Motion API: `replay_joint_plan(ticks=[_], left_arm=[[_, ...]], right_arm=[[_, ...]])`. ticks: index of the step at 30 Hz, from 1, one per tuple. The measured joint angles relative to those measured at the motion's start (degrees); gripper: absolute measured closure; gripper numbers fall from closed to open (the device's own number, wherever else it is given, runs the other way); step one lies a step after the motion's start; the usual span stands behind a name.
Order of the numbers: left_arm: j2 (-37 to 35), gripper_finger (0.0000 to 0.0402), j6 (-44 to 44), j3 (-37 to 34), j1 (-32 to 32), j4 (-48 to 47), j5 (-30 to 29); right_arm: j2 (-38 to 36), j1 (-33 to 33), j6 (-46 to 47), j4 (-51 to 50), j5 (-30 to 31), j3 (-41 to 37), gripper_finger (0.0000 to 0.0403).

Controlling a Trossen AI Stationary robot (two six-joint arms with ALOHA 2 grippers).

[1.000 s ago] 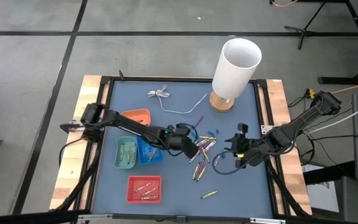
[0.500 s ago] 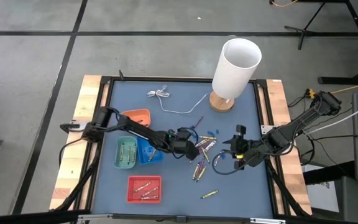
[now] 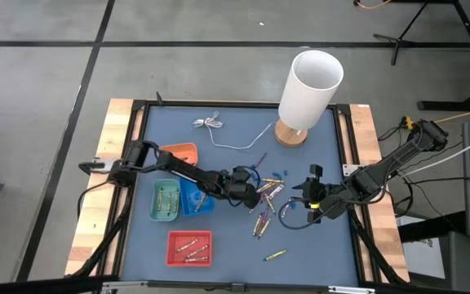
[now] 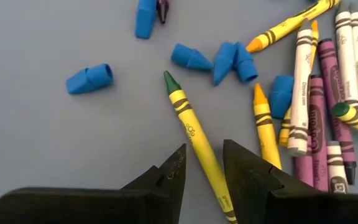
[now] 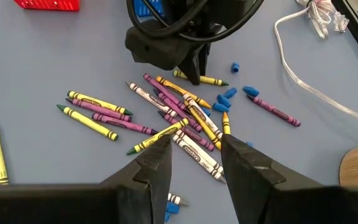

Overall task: Sort crayons
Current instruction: Put the green crayon into the blue green bin

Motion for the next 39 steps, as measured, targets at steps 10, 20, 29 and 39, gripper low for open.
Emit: replay_joint_plan(ticks=[10, 20, 29, 39], left_arm=[[-0.06, 0.0331, -0.02, 0.02, -0.01, -1.65, 0.31], [-0.11, 0.0394, 0.15, 0.00, -0.01, -1.86, 0.31], [-1.05, 0.0397, 1.55, -0.13, -0.11, -2.28, 0.92], [-11.29, 0.0396, 4.85, -0.20, -1.15, -7.41, 2.08]], right_arm=[[0.01, 0.00, -0.02, 0.00, 0.00, 0.00, 0.0265], [0.01, 0.00, 0.00, 0.00, -0.02, 0.00, 0.0265], [0.01, 0.00, -0.01, 0.00, -0.02, 0.00, 0.0265], [0.01, 0.00, -0.02, 0.01, -0.22, 0.00, 0.0265]])
